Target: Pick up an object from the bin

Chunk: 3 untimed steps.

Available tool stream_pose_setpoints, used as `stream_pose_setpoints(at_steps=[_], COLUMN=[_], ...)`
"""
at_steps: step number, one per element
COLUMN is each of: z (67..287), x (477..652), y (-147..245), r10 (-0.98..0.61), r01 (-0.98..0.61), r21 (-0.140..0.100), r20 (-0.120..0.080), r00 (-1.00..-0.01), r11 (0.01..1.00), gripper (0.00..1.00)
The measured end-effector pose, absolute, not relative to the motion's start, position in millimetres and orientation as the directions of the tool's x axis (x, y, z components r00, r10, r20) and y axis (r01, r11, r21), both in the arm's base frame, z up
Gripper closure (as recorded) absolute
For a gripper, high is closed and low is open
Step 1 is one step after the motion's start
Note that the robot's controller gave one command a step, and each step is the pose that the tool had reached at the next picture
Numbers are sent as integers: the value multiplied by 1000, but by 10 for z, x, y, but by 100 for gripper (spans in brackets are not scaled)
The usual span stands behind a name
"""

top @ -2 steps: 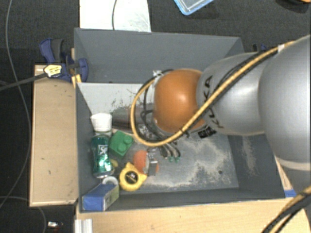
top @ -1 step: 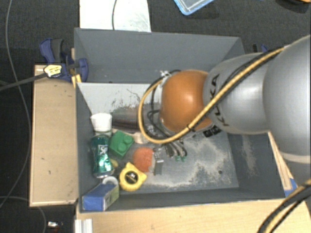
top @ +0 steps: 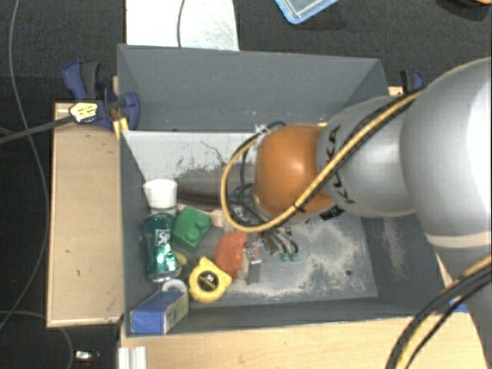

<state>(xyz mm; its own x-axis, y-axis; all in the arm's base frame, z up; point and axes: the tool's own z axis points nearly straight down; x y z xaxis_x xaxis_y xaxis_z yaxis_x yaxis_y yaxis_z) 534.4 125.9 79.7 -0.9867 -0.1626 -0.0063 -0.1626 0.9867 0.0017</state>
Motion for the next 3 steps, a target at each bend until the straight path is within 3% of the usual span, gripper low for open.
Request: stream_pose_setpoints(at_steps=[1, 2, 3], z=[706, 708, 1391], x=[5277, 5277, 5335], y=[1350, 1348, 1389], r10=[-71, -71, -72], r01=[-71, -71, -72], r21=[4, 4, 3], r20=[-17, -17, -16], r00=[-997, -997, -997], r11=[997, 997, 997], gripper=[100, 100, 100])
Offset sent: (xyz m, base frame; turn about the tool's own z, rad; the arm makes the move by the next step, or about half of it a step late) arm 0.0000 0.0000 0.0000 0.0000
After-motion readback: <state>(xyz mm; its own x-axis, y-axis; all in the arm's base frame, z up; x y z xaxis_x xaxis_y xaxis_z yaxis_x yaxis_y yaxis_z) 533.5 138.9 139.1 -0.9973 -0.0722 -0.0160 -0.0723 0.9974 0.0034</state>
